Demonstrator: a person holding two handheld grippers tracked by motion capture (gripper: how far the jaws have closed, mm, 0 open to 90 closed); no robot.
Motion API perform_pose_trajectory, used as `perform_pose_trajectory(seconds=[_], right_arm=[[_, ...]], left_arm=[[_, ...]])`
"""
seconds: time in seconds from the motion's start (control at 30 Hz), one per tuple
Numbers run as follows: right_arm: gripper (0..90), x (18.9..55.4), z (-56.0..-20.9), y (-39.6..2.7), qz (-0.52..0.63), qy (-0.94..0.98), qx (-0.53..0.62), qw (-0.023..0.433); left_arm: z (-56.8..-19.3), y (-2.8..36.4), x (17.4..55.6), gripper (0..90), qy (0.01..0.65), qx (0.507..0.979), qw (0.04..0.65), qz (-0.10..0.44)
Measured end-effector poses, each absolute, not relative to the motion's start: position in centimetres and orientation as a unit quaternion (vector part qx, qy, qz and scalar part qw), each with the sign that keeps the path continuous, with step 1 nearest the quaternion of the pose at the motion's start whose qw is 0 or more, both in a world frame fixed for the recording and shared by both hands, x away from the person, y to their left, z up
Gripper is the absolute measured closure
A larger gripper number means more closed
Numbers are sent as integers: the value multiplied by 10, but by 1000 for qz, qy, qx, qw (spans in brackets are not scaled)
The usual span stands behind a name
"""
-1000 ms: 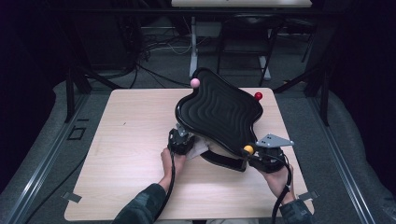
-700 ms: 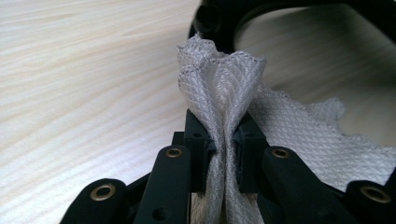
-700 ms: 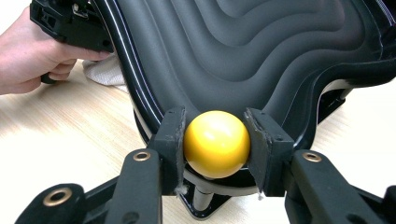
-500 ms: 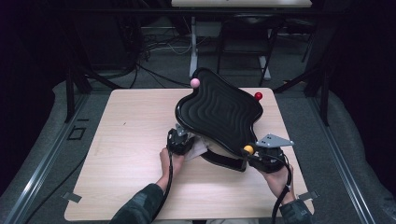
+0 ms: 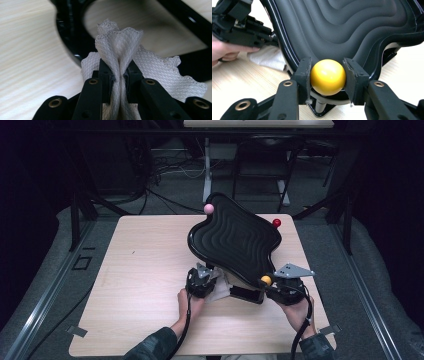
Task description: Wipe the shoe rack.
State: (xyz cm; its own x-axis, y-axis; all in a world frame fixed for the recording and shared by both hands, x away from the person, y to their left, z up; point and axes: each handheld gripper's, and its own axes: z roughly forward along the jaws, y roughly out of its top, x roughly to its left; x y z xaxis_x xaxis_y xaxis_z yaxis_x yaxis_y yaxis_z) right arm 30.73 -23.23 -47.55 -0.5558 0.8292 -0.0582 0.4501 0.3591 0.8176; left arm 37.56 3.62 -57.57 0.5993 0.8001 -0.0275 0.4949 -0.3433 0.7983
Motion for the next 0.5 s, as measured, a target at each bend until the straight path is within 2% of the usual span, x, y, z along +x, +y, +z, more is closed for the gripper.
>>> perform_pose_trajectory(seconds=[0.5], right_arm=[[598,307,-475,-232,395,789,405,240]], left_arm=[[-578,1,352,788,374,808,425,165]])
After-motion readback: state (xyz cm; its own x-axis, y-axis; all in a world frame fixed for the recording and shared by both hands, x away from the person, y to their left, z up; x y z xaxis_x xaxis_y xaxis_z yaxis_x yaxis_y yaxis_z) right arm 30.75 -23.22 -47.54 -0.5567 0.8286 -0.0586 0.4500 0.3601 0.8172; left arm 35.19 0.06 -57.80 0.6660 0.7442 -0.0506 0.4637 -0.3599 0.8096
